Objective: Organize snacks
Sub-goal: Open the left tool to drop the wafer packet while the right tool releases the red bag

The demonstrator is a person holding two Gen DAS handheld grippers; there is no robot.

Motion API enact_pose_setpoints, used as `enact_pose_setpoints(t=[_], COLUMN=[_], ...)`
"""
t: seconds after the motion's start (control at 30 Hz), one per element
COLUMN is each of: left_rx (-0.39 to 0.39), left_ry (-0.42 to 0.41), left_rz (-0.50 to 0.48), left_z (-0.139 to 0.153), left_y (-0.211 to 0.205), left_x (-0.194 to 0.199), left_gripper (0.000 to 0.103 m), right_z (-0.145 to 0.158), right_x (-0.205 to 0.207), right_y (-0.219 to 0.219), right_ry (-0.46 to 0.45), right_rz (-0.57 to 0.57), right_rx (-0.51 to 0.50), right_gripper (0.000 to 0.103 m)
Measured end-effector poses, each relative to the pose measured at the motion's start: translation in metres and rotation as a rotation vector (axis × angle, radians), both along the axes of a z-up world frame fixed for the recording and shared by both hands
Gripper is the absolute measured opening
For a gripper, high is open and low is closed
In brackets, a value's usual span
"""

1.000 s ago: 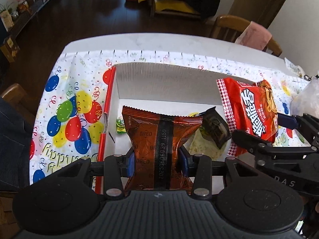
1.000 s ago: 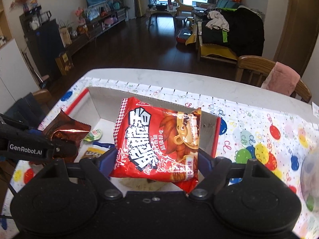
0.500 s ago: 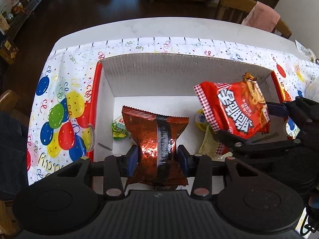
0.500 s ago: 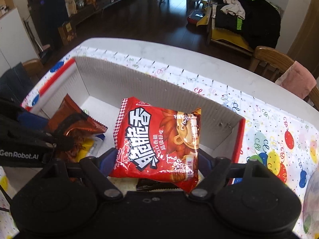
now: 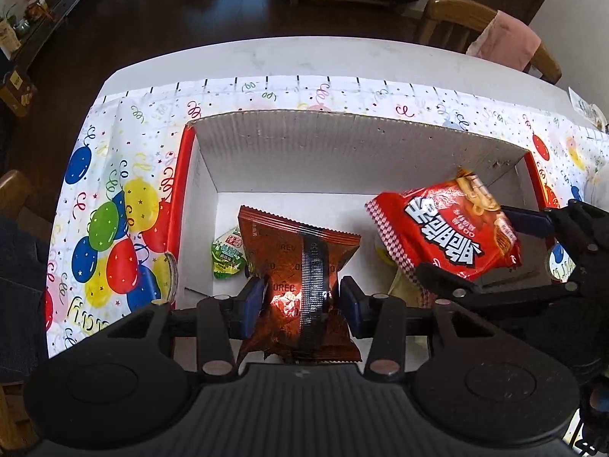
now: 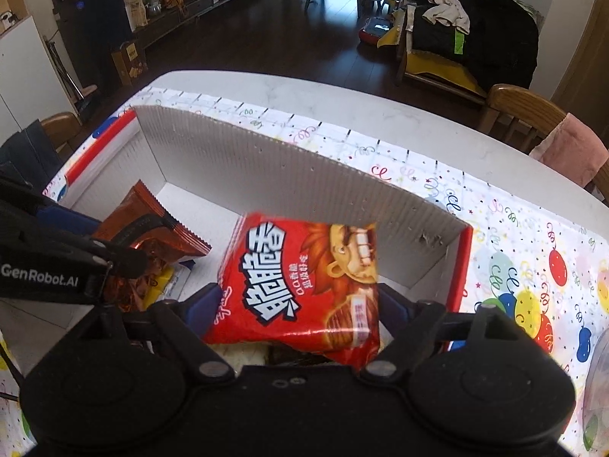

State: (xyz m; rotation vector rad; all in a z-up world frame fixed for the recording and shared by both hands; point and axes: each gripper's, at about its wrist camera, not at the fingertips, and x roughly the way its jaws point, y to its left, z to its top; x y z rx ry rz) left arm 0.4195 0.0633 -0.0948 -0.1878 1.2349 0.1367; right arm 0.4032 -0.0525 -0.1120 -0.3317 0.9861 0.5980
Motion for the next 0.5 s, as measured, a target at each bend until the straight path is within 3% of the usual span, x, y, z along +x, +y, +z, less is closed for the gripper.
enact_pose_setpoints(t=[0.07, 0.2, 0.5], left_rx=[0.0, -0.014, -0.021], left_ry=[-0.007, -0.029, -0.107], left_rz=[0.009, 0.036, 0.025], left_z=[0.001, 0.006, 0.027], left_y=[0.002, 0.008, 0.009], left_x=[-0.002, -0.01, -0.038], left_gripper=[0.044, 0.055, 0.055], right_z=[0.005, 0.016, 0.042], right_x=[-0.002, -0.009, -0.036], right_y=[-0.004, -0.013, -0.03], right_ry=[-0.005, -0.005, -0.019], right_rz=[-0.006, -0.018, -0.04], right_rx=[0.012, 0.05, 0.121], right_gripper=[0.085, 0.086, 0.087])
